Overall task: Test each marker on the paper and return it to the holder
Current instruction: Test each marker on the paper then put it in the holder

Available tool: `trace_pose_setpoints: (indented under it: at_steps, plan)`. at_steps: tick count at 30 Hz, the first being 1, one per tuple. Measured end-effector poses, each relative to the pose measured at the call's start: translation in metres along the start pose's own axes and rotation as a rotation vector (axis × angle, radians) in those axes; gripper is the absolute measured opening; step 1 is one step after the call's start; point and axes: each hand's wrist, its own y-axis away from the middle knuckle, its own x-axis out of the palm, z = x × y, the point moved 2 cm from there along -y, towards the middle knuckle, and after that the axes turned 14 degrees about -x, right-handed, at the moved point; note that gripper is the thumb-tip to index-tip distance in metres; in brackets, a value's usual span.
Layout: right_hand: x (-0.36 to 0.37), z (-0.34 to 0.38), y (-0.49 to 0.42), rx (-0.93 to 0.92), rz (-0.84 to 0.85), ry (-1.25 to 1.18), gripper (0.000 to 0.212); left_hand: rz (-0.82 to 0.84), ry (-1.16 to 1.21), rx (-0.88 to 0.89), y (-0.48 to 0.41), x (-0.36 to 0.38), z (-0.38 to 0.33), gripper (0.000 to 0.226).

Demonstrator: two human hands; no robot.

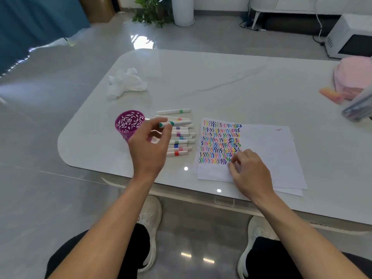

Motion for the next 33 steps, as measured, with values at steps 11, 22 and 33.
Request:
trace_pose_setpoints:
  at_steps: [11,22,33]
  plan:
    - [0.008,0.005,-0.003,-0.024,-0.013,0.035,0.011,-0.267,0.004,0.01,-0.021,-0.049,0.006,0.032]
    - [0.01,0.005,-0.001,-0.024,-0.043,0.015,0.008,-0.218,-0.331,-0.039,-0.032,-0.04,0.02,0.031]
    - [0.012,0.004,0.0,-0.028,-0.047,0.006,0.009,-0.191,-0.482,-0.057,-0.031,-0.033,0.024,0.042]
